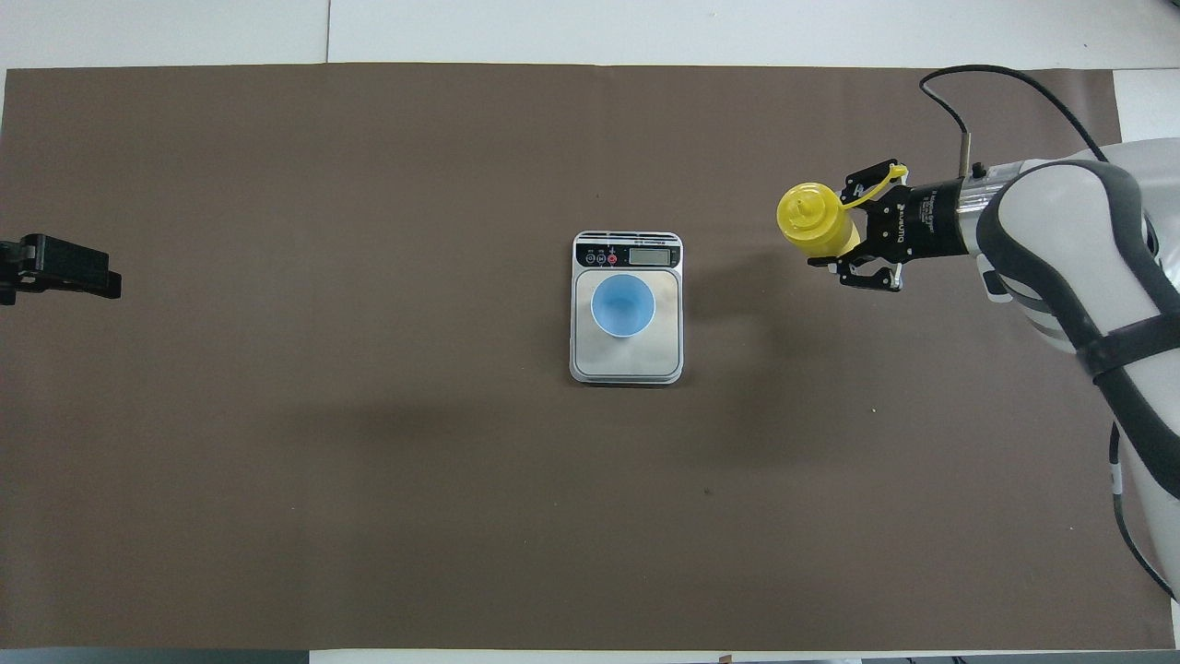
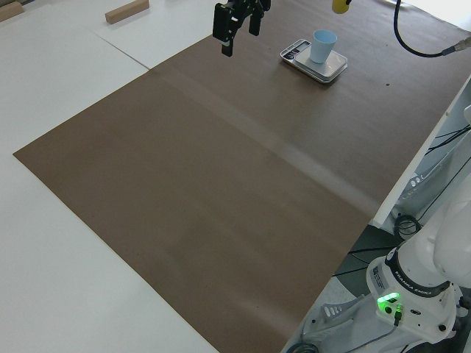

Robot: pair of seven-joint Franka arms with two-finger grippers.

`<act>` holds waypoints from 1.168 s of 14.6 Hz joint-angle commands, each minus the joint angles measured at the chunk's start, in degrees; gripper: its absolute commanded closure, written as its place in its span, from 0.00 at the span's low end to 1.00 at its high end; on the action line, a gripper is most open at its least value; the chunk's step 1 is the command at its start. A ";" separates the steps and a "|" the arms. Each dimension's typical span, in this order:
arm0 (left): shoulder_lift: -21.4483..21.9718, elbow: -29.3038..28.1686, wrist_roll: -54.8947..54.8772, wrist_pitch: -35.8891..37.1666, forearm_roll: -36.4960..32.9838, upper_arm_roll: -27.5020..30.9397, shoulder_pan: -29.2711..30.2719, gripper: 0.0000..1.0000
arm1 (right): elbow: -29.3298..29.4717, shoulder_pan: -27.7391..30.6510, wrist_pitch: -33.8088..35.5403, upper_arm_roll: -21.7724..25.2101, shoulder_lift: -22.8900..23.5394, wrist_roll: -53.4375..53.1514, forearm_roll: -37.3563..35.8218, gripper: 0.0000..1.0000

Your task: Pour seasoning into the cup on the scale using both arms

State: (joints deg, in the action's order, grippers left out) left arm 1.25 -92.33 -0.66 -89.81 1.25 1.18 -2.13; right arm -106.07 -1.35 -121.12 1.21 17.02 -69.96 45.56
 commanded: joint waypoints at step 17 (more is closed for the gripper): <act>0.25 3.65 -1.01 5.96 1.39 -1.27 0.72 0.00 | -0.89 -14.55 -21.35 -0.07 -0.15 -4.93 -32.37 1.00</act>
State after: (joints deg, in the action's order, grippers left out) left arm 1.28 -89.45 -0.91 -85.29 2.21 -0.02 -1.78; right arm -106.34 -15.39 -140.89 1.20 17.41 -76.90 15.77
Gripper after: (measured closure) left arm 0.000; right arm 0.361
